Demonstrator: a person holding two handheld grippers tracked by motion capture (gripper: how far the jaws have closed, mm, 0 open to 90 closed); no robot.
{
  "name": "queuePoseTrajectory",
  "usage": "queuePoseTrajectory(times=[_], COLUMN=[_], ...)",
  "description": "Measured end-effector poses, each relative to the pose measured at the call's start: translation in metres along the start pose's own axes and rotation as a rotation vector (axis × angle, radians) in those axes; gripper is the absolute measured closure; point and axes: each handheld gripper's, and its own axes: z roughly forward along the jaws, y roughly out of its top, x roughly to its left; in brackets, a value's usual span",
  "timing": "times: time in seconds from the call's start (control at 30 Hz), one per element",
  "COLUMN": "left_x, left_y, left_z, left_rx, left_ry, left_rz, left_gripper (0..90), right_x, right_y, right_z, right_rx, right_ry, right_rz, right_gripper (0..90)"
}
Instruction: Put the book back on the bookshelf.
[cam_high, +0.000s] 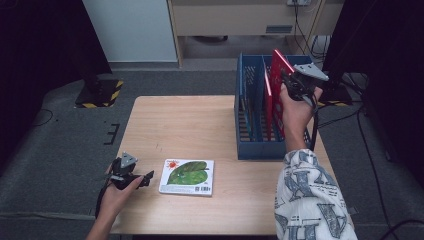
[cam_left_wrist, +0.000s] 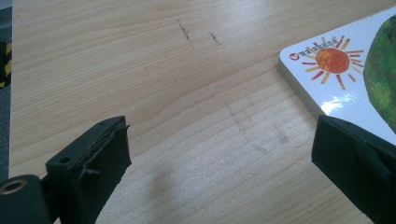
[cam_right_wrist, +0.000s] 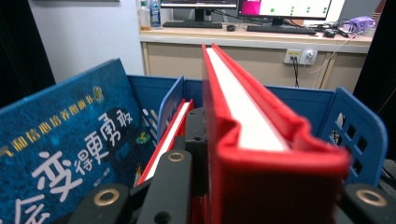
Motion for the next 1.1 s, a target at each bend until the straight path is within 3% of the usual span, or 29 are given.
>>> queuePoseTrajectory(times=[0.63,1.1], left_x=[-0.001,0.0], left_y=[0.001,0.001], left_z=[0.0,-0.003], left_rx=[-0.003,-0.009], left_ry=[-0.001,0.007], left_rz=[0.007,0.007], left_gripper=[3.6,3.9], right_x=[-0.006,-0.002], right_y=[-0.042,-0.053], right_z=[0.014,0.004], right_rx=[0.059,0.099], right_ry=[-0.019,-0.02], right_rz=[0.039,0.03], right_gripper=[79.0,77.9])
